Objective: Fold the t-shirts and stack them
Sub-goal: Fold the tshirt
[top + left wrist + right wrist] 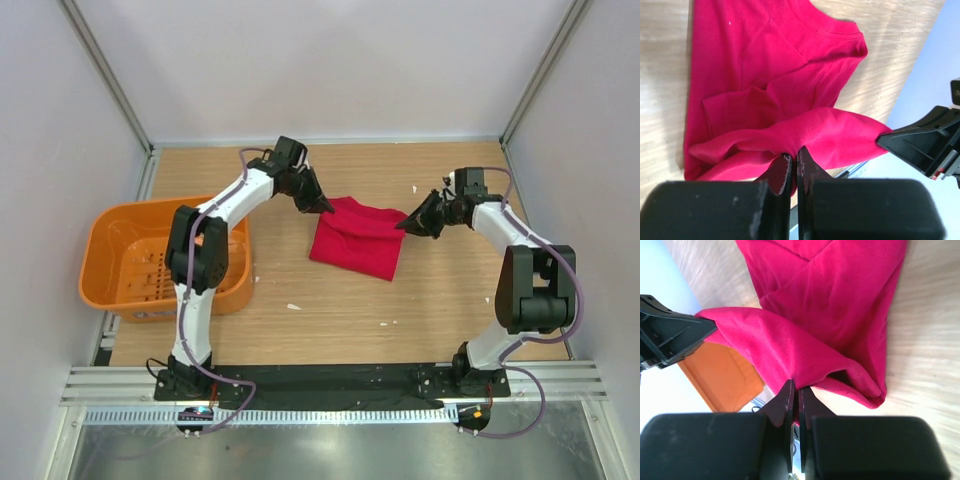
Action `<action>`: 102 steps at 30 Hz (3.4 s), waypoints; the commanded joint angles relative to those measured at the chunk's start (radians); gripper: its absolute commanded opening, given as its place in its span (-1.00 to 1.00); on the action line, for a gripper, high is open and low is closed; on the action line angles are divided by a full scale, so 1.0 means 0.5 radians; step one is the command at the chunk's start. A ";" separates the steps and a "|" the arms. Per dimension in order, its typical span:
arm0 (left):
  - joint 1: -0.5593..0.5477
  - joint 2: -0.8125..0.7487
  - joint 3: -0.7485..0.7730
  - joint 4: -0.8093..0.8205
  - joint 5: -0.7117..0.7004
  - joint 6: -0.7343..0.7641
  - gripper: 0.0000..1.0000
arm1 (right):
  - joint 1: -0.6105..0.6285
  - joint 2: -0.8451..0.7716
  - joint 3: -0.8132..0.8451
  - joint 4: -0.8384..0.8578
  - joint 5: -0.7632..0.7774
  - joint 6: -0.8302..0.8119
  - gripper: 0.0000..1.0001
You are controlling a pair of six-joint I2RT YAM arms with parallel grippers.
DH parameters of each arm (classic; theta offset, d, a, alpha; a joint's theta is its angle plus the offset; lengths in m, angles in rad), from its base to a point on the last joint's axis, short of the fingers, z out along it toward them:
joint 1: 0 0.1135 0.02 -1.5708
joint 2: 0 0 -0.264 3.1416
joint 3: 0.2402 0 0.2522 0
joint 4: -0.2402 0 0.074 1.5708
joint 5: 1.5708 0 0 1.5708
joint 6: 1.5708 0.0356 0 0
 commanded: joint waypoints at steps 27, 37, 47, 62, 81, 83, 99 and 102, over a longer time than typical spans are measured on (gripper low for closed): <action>0.087 0.095 0.517 -0.086 -0.561 0.373 0.49 | -0.208 0.458 0.650 0.161 0.292 -0.346 0.47; -0.008 0.027 0.018 0.046 -0.352 0.554 0.62 | -0.095 0.234 -0.050 0.520 0.102 -0.306 0.58; -0.091 0.230 -0.070 -0.068 -0.389 0.591 0.19 | 0.135 0.286 -0.243 0.535 0.264 -0.269 0.38; -0.315 -0.399 -1.009 0.107 -0.285 0.376 -0.26 | 0.135 -0.480 -0.707 0.078 0.267 -0.085 0.08; -0.134 -0.025 -0.114 -0.015 -0.487 0.692 0.25 | 0.098 0.228 0.097 0.210 0.301 -0.683 0.05; -0.137 0.003 -0.086 -0.012 -0.493 0.695 0.29 | 0.098 0.258 0.109 0.241 0.280 -0.686 0.04; -0.137 0.040 0.003 -0.058 -0.508 0.671 -0.97 | 0.108 0.412 0.232 0.229 0.145 -0.662 -0.98; -0.137 -0.046 -0.046 -0.119 -0.579 0.643 -1.00 | 0.117 0.299 0.247 0.128 0.187 -0.616 -0.97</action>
